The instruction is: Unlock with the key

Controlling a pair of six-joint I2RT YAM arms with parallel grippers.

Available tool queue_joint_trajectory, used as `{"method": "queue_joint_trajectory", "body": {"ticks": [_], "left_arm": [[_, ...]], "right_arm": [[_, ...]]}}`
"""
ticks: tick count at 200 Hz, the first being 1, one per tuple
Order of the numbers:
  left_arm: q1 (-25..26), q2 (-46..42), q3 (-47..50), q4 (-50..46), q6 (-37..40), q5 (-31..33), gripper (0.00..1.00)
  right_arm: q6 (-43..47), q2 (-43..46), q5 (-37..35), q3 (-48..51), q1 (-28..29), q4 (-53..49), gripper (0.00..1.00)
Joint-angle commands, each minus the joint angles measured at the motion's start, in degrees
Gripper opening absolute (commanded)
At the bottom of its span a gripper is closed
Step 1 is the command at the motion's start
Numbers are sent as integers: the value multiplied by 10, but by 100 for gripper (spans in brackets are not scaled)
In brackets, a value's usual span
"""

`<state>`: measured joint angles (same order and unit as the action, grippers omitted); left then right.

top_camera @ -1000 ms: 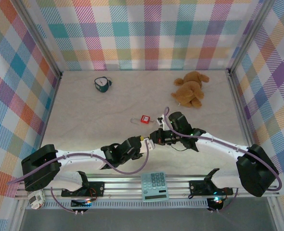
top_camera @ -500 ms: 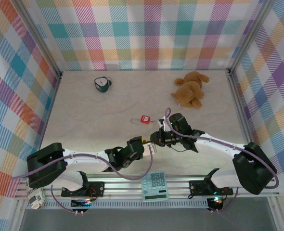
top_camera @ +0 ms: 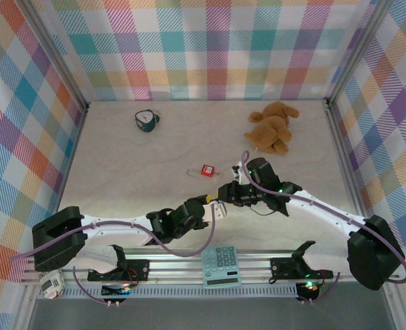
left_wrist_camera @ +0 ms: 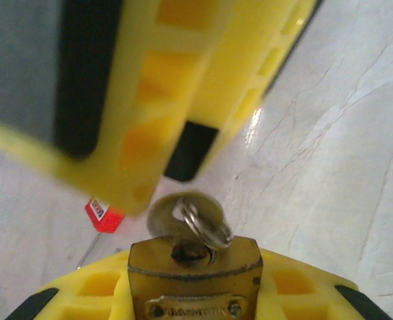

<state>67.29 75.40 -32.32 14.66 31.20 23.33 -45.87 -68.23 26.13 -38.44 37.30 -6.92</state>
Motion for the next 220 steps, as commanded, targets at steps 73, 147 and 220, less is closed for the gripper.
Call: {"method": "queue_joint_trajectory", "body": {"ticks": [73,147,220], "left_arm": [[-63,16,-52,-92,-96,-159,0],[-80,32,-86,-117,-110,-211,0],[-97,11,-79,-111,-116,-223,0]], "right_arm": [[118,52,30,5,-21,-49,43],[143,17,69,17,3,-24,48],[124,30,-36,13,-12,-72,49]]}}
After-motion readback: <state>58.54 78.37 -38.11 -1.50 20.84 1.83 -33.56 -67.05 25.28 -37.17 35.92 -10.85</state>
